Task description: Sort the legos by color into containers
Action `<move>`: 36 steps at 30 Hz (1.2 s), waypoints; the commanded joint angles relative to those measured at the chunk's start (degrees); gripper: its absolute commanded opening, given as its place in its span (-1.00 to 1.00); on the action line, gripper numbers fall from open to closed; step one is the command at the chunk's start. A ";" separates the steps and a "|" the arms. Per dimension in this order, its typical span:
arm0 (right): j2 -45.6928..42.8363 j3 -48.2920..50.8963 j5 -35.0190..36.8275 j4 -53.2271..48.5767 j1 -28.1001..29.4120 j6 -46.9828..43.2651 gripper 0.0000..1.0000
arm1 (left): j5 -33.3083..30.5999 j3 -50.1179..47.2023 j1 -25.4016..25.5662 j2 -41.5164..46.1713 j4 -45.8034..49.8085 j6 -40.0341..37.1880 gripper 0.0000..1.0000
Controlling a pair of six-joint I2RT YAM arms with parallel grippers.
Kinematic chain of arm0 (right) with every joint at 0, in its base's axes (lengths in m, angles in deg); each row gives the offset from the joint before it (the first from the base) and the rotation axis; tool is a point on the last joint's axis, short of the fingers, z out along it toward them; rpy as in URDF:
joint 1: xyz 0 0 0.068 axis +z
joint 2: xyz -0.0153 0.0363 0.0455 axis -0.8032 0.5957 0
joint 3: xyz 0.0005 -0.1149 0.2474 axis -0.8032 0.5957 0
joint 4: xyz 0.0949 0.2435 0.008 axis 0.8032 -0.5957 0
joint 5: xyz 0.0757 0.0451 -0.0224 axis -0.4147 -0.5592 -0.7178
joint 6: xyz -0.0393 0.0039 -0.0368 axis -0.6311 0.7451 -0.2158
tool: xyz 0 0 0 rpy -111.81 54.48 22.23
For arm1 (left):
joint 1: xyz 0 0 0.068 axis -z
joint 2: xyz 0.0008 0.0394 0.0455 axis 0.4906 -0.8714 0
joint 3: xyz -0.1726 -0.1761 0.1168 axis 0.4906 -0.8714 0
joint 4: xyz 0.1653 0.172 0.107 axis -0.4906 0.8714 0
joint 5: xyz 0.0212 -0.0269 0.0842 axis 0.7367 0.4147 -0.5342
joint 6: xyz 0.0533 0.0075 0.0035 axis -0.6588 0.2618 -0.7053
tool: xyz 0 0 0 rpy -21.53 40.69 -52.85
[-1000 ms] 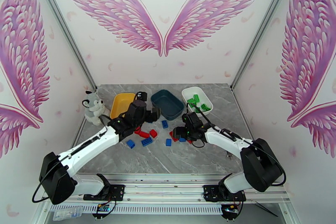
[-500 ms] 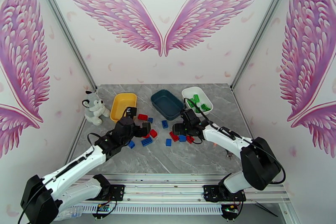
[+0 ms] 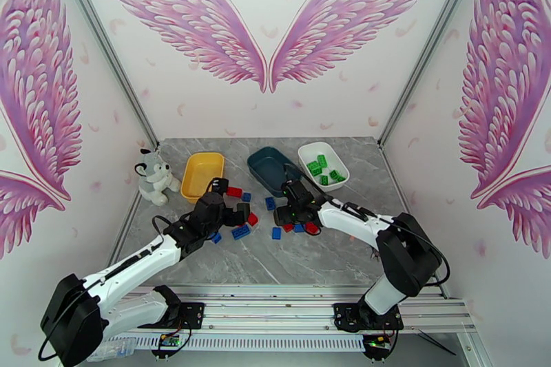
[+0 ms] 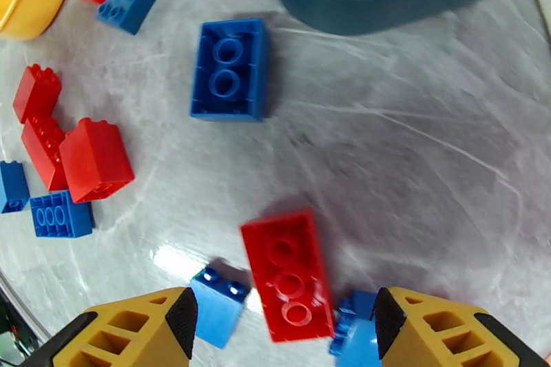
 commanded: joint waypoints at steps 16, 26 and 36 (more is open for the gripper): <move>11.66 -7.84 7.48 -2.98 3.35 -2.34 -0.01 | 2.16 1.19 -0.60 -3.21 -2.12 0.74 0.96; 7.52 -5.53 8.13 -1.51 3.75 -0.87 -0.44 | 2.18 0.50 -1.34 -1.80 -2.18 1.16 0.96; -2.53 -8.62 14.36 -5.11 3.40 2.89 -0.45 | 5.54 -1.47 -3.25 -1.23 -5.18 2.42 0.97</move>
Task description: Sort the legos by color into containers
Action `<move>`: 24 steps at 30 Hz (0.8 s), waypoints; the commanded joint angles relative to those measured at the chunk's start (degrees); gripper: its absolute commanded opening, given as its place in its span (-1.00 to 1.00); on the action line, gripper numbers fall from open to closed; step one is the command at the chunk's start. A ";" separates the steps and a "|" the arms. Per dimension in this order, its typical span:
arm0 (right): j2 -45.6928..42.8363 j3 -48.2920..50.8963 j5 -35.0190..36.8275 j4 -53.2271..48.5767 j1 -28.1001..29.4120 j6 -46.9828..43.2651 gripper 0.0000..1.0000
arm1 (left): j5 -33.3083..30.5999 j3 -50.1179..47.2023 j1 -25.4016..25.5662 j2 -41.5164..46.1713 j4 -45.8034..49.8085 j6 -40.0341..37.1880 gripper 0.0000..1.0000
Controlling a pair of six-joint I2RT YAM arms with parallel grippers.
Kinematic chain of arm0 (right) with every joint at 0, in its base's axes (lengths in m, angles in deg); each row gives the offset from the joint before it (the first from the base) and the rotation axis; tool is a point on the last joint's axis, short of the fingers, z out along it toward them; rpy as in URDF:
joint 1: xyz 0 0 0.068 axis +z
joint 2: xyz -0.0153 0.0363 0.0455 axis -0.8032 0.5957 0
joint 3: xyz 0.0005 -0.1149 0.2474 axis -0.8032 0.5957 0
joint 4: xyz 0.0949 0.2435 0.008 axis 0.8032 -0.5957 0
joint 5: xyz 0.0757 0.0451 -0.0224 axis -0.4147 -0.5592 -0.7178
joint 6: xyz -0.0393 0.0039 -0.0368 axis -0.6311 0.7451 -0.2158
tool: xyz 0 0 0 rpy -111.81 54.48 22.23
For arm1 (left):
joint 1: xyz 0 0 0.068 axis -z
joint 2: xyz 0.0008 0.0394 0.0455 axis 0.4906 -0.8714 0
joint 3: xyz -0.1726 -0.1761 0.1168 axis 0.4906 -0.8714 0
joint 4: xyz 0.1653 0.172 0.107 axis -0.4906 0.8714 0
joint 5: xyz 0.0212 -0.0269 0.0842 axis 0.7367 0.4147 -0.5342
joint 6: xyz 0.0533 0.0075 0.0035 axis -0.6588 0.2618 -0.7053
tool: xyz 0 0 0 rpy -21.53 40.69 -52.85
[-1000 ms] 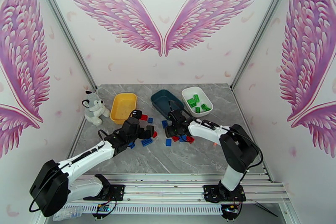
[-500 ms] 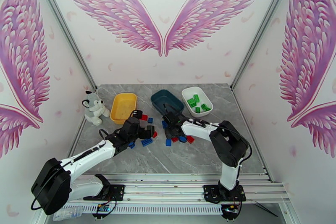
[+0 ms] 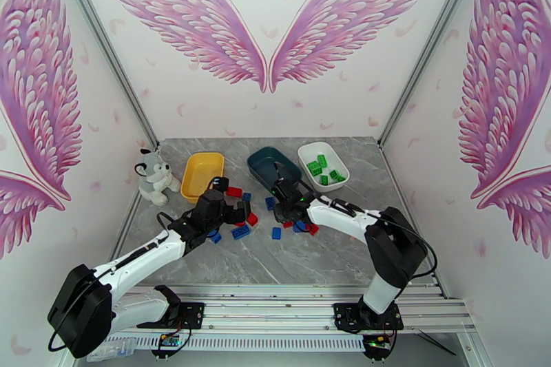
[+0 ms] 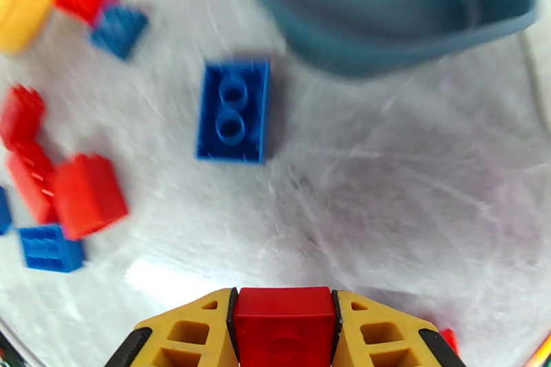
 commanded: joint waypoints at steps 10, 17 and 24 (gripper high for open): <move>17.04 -34.46 12.71 -10.01 -4.29 -0.35 -0.44 | 1.85 -2.62 -1.08 4.46 -2.43 0.37 0.98; 29.80 -51.90 12.33 -15.59 -7.54 -1.08 -0.36 | -0.65 -5.76 -0.94 6.22 -7.41 -0.51 0.96; 35.02 -54.59 8.64 -16.11 -9.52 -0.72 -0.28 | -1.95 -5.35 -0.91 7.22 -5.46 -1.73 0.97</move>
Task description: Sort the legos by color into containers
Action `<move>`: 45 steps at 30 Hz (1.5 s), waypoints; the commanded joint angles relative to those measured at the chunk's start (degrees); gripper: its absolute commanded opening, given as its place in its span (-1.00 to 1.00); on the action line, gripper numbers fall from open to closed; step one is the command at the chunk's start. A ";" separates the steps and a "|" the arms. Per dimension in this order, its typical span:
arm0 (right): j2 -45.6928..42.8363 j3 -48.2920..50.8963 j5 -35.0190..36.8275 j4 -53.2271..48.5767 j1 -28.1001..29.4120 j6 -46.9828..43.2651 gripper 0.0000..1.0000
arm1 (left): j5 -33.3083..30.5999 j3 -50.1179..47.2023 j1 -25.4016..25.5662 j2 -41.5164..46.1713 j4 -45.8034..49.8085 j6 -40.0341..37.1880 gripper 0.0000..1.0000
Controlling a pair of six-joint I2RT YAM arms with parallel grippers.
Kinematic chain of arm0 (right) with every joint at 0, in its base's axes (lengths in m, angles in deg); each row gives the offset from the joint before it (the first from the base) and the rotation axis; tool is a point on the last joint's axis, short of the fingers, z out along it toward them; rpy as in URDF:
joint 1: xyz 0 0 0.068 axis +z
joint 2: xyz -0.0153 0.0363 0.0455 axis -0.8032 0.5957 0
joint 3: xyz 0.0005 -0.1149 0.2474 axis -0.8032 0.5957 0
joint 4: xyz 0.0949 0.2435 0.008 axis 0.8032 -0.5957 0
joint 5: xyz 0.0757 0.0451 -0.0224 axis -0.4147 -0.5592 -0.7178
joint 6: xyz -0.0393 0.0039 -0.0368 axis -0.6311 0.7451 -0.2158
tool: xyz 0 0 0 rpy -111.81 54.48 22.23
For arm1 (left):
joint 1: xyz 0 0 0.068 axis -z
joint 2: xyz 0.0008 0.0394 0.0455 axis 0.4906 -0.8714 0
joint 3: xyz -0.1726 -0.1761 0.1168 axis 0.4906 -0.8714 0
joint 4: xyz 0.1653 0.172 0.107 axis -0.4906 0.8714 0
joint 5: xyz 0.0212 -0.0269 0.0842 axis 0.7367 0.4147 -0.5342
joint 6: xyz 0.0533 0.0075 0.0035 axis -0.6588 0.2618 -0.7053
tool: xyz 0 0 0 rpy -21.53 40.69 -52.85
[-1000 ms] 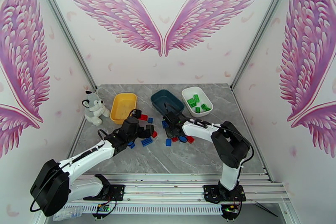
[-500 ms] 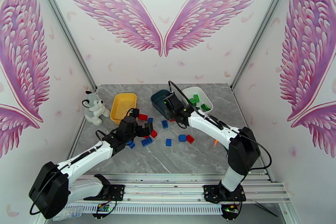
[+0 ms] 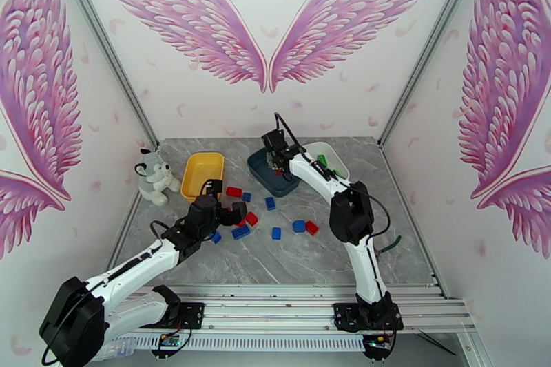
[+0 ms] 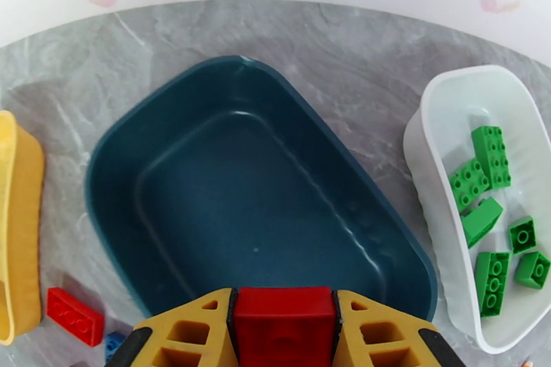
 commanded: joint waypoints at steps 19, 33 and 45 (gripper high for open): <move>-35.46 41.98 -7.92 5.25 -0.51 7.48 0.65 | 2.68 -1.93 1.00 6.01 0.36 3.38 0.96; -56.22 73.93 -9.86 0.27 0.60 13.98 0.67 | 0.92 -2.37 3.52 7.46 0.02 4.48 0.97; -43.33 71.19 -6.46 2.83 4.09 13.73 0.61 | 1.54 -0.42 6.20 2.05 -0.94 4.22 0.97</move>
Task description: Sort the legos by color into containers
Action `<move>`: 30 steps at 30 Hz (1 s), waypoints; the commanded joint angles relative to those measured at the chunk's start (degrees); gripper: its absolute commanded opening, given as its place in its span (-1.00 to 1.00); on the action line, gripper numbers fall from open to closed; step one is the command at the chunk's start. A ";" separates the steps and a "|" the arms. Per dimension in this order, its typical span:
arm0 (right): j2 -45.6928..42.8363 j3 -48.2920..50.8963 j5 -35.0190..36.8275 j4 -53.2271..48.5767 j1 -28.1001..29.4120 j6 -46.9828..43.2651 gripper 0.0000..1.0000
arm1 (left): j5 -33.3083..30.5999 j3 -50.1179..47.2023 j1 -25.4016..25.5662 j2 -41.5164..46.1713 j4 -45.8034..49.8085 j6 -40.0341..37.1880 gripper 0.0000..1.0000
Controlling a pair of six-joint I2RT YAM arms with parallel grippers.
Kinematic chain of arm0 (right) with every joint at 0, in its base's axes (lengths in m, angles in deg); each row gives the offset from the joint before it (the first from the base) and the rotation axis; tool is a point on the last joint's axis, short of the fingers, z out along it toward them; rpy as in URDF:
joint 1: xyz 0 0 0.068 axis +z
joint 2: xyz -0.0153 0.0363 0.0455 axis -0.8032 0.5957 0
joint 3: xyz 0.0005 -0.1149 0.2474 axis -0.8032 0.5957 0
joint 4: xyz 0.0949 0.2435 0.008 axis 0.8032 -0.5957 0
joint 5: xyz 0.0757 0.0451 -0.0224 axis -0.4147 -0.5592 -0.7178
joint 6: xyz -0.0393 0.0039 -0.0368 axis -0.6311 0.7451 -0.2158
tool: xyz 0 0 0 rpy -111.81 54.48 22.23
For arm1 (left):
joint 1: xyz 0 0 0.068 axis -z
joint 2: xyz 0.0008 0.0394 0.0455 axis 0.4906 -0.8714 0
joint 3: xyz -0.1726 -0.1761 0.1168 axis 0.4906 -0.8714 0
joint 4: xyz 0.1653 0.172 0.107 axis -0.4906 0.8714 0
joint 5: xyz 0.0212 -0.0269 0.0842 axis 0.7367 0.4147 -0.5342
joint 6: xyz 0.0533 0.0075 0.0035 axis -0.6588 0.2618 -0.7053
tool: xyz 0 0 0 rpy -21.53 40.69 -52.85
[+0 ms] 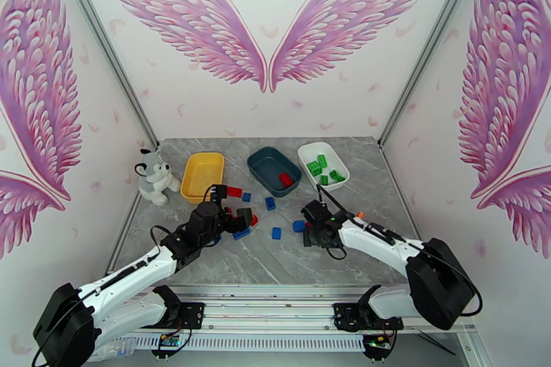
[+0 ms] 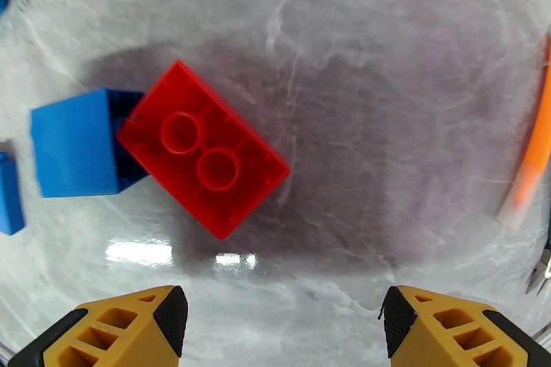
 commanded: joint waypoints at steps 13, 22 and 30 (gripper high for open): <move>14.51 -11.26 2.33 3.14 -1.69 0.07 0.61 | -0.12 1.71 0.74 -0.74 -0.24 -0.96 0.98; 16.68 -12.04 -1.67 5.60 -6.95 -0.60 0.57 | 1.33 3.36 1.01 -5.14 -0.50 -1.22 0.97; 18.05 -13.81 -3.11 5.40 -7.19 -1.41 0.41 | 1.25 3.80 1.47 -6.22 -0.60 -1.44 0.96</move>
